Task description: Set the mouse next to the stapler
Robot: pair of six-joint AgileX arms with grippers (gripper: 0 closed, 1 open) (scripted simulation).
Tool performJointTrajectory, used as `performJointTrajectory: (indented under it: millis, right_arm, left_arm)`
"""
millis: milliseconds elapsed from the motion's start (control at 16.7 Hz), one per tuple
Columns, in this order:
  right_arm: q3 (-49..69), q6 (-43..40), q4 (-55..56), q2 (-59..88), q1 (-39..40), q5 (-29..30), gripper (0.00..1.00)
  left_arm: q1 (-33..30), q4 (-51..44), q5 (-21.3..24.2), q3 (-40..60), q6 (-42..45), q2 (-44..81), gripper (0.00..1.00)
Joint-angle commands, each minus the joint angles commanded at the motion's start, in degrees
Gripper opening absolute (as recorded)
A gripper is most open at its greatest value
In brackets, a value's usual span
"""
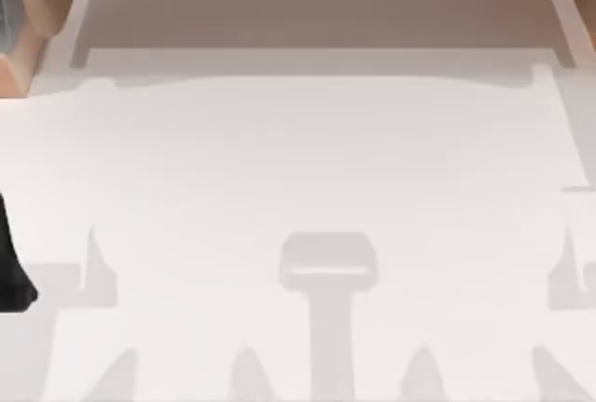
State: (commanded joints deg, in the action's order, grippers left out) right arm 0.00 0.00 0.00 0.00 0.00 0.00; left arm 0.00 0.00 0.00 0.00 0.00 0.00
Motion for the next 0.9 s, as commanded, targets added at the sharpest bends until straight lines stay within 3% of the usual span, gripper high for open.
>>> performJointTrajectory:
  millis: [420, 660, 900]
  right_arm:
    - [8.50, 0.73, -8.44, 8.73, -2.04, -0.05, 1.00]
    - [25.83, 0.58, -24.32, 26.45, -5.65, 0.43, 1.00]
    - [50.39, -1.23, -43.03, 51.99, -10.29, 1.63, 1.00]
  left_arm:
    - [0.00, 0.00, 0.00, 0.00, 0.00, 0.00, 1.00]
    - [0.00, 0.00, 0.00, 0.00, 0.00, 0.00, 1.00]
    - [0.00, 0.00, 0.00, 0.00, 0.00, 0.00, 1.00]
